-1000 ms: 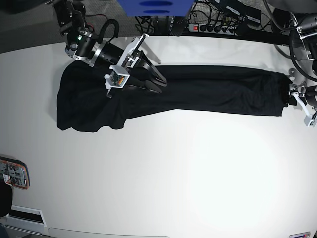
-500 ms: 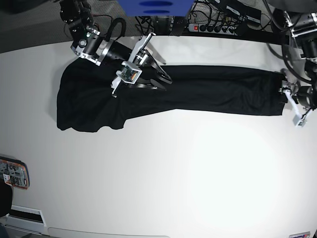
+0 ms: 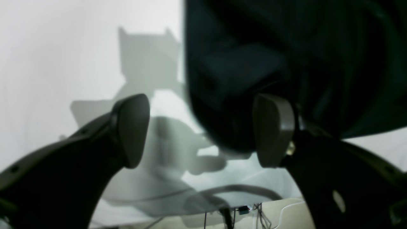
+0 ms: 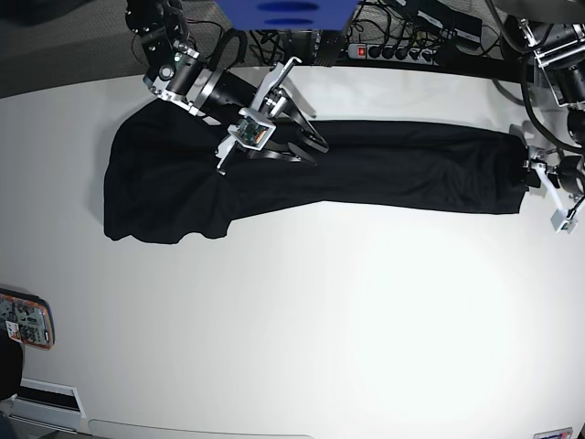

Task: Fold the T-shirt properly
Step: 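Grasp the opposite strip end with the left gripper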

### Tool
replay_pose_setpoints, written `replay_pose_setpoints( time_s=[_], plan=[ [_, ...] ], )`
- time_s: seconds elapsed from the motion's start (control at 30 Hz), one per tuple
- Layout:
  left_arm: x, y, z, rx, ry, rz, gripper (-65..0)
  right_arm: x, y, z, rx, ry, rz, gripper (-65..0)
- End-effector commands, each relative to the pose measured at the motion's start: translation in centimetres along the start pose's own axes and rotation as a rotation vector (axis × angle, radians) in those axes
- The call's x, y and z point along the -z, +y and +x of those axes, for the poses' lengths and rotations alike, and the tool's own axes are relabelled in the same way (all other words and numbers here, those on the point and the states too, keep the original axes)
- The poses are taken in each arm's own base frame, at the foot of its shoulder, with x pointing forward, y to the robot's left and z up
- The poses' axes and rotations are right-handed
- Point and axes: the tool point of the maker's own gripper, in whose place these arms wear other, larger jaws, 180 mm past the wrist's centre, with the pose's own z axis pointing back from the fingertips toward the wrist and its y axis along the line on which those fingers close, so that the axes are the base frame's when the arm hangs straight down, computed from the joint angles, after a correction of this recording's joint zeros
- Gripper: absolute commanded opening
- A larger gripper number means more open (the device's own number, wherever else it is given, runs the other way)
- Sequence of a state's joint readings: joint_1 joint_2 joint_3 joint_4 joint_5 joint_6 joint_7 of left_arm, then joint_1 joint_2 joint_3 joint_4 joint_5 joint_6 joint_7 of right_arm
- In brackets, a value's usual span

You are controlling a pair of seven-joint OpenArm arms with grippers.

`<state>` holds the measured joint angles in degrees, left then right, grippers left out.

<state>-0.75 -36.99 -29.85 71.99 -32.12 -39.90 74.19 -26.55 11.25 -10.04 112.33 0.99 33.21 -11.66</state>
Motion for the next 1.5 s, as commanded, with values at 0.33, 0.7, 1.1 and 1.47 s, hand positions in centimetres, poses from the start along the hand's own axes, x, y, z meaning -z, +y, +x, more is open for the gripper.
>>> replay_pose_setpoints(
  time_s=[0.33,0.7,1.1,1.47],
  plan=[
    [-4.3,4.9,0.7,0.033,-0.034,0.128,-16.2,0.2,-0.2,1.0,-0.01,-0.025,0.005,-51.4],
    [-2.5,2.7,2.4,0.02,-0.133,0.066,-16.2,1.6,4.3,1.4,0.019,-0.047,0.137,-51.4],
    [3.8,-0.6,2.1,-0.105,-0.064,-0.124,-16.2,1.7,5.0,1.4,0.025,-0.044,0.155,-51.4],
    [3.6,-4.0,1.8,-0.064,-0.057,-0.207,-16.2,1.8,4.9,1.5,0.021,-0.047,0.155,-51.4]
  ],
)
